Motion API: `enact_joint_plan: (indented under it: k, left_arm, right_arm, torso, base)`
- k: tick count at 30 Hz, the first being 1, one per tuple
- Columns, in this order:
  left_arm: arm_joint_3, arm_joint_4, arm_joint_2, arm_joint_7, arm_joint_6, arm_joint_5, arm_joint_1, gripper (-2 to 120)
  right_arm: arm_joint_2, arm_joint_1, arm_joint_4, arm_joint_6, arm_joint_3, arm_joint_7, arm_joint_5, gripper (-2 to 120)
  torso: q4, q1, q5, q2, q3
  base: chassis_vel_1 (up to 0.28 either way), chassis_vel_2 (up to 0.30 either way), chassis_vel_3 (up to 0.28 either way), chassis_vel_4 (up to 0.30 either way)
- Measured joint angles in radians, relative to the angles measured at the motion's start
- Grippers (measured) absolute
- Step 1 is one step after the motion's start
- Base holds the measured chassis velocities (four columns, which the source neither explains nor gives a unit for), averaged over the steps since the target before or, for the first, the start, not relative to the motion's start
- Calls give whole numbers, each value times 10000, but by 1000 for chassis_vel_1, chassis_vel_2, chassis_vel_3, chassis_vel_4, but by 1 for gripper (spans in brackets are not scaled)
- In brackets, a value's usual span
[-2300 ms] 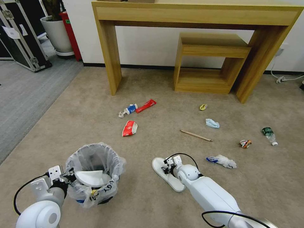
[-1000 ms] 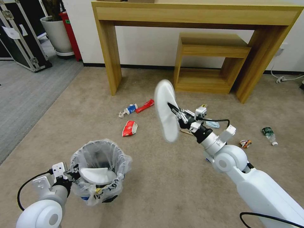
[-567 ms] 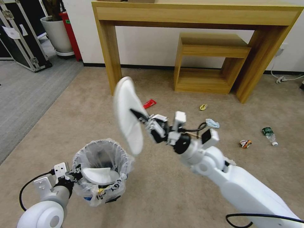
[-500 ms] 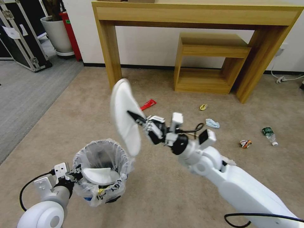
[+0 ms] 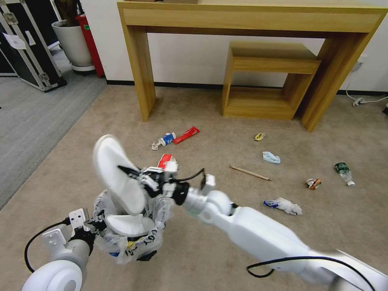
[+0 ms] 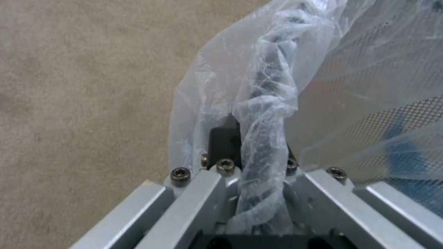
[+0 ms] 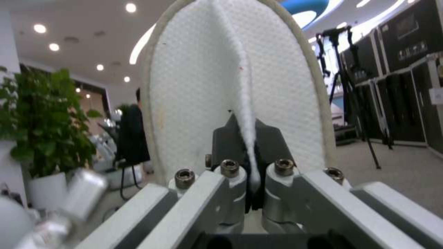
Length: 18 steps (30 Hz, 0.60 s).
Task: Pick up the trash bin and place the garbage on the floor into it.
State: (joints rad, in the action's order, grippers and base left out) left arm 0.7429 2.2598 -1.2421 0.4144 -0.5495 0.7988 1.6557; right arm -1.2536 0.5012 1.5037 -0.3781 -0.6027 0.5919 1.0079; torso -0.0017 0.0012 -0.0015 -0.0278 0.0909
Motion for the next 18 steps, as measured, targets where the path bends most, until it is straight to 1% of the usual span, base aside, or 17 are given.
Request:
enact_joint_plan:
  k: [3,12,14,18]
  left_arm:
    - [61,59,-4,-3,26,14,44,1]
    - [81,104,-30,-17,57,18,125,1]
    - [88,116,-24,-23,76,19,127,1]
    - [113,119,12,-25,88,42,128,1]
  right_arm:
    - [-164,-98,-633,-182,-273,158,-221,0]
    - [-394,-210,-1200,-446,-412,323,-433,0]
    - [-527,-260,-1502,-665,-449,396,-562,0]
    - [-556,-293,-1806,-871,-453,468,-817,0]
  torso:
    - [0,0,0,0,0]
    - [-1,0,2,0,0]
    - [0,0,2,0,0]
    - [-1,0,2,0,0]
  base:
    - [0,0,0,0]
    - [0,0,0,0]
    - [0,0,0,0]
    - [0,0,0,0]
